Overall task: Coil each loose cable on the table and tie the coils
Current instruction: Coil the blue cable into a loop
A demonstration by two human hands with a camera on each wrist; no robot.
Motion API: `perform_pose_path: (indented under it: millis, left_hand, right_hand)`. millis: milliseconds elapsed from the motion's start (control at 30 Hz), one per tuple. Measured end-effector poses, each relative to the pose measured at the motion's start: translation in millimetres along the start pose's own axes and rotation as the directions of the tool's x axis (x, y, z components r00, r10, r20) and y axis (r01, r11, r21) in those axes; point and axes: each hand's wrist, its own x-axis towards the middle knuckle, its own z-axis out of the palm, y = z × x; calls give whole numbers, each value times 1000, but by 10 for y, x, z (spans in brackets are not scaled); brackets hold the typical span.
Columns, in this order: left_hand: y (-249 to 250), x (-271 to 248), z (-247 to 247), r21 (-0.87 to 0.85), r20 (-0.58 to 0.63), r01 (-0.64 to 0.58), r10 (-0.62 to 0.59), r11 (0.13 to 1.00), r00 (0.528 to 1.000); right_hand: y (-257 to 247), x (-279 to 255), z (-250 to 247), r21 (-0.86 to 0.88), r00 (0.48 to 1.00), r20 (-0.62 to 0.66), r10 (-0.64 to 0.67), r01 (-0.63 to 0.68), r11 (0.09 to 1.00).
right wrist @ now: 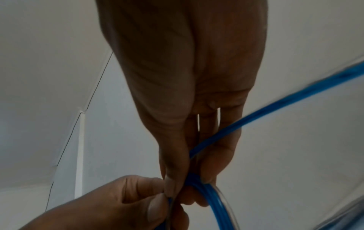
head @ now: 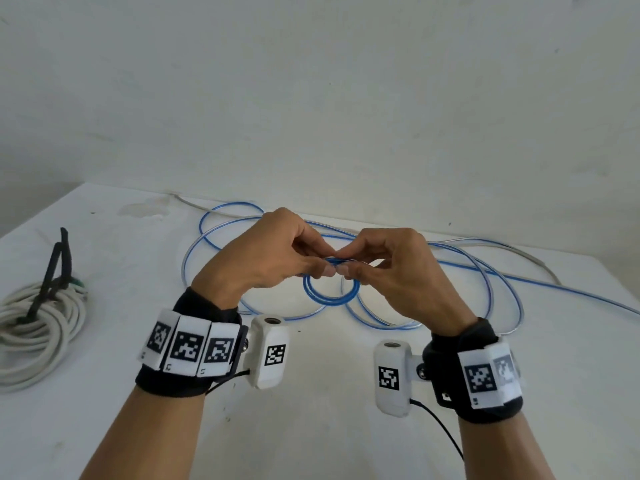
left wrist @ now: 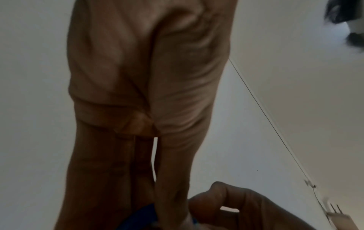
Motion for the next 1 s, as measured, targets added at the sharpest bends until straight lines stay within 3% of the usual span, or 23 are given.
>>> perform_pose_path:
  millis: [200,367,567,833,1000]
  left_hand:
    - [-8,44,43,144,-92,13,0,990,996]
    - [13,-11,-71,-123,-119,-26,11,992,993]
    - [21,-24,-120,-424,-229,-89,-11,901,973]
    - [108,-8,-46,-572,-316,-180,-13,800,949]
    - [114,2,-19,-615,-331,-202,-16,762,944]
  right_hand:
    - [6,27,93,9,998,-56,12,-11,1000]
    - [-59,31,143,162,981,-194,-6,38,986]
    - [-97,44,168,312,927,-373,33,92,946]
    - [-141,40,199,387,839,-538,76,166,907]
    - [-163,42,264,438,835,-542,96,183,880]
